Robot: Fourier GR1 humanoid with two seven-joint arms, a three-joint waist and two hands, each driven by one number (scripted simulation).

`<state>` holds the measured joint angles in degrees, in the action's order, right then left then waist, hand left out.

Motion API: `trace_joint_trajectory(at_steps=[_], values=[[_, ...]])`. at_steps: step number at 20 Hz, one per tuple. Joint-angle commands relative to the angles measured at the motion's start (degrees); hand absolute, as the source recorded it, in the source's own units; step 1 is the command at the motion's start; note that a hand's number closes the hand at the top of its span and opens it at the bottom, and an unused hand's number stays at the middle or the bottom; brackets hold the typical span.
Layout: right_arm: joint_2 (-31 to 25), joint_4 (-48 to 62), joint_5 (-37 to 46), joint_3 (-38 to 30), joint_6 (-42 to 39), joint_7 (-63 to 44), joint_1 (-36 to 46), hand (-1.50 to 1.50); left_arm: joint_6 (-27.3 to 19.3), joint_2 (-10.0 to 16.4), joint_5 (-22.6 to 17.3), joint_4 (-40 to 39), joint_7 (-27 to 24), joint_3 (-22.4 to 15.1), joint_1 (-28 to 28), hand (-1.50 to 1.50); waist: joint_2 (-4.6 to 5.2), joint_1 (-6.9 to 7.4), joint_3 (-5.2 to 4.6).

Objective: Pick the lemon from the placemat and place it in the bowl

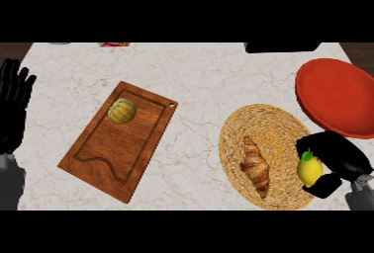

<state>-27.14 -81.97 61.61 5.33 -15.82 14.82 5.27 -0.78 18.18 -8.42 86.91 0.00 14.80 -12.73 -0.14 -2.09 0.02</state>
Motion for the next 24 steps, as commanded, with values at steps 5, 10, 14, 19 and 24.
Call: trace_joint_trajectory(at_steps=[5,10,14,19,24], values=[[-18.68,16.5,-9.67,-26.53,2.22,5.46,-3.83,1.5,-1.13,0.49,-0.55,0.48,-0.45,2.46,1.65,0.0,0.53,-3.58,0.7],[-28.76,28.89,-14.74,-38.07,4.55,13.32,-2.68,1.5,-0.02,-0.25,-0.92,0.86,-1.06,1.38,1.86,0.0,0.66,-1.1,0.68],[-35.57,37.52,-20.46,-43.9,1.98,24.63,-0.82,1.5,0.04,-1.15,-0.34,1.34,-0.46,-0.44,1.05,0.0,0.44,0.28,0.6],[-41.43,46.32,-24.64,-49.3,1.69,38.08,-0.24,1.5,0.8,-0.78,-0.38,1.81,-1.25,-0.38,1.72,0.0,0.2,1.52,0.55],[-47.19,52.86,-29.3,-50.67,-7.53,43.47,5.14,1.5,0.88,-0.78,-0.04,-0.52,-0.94,-1.03,-1.04,0.0,0.5,2.76,0.38]])
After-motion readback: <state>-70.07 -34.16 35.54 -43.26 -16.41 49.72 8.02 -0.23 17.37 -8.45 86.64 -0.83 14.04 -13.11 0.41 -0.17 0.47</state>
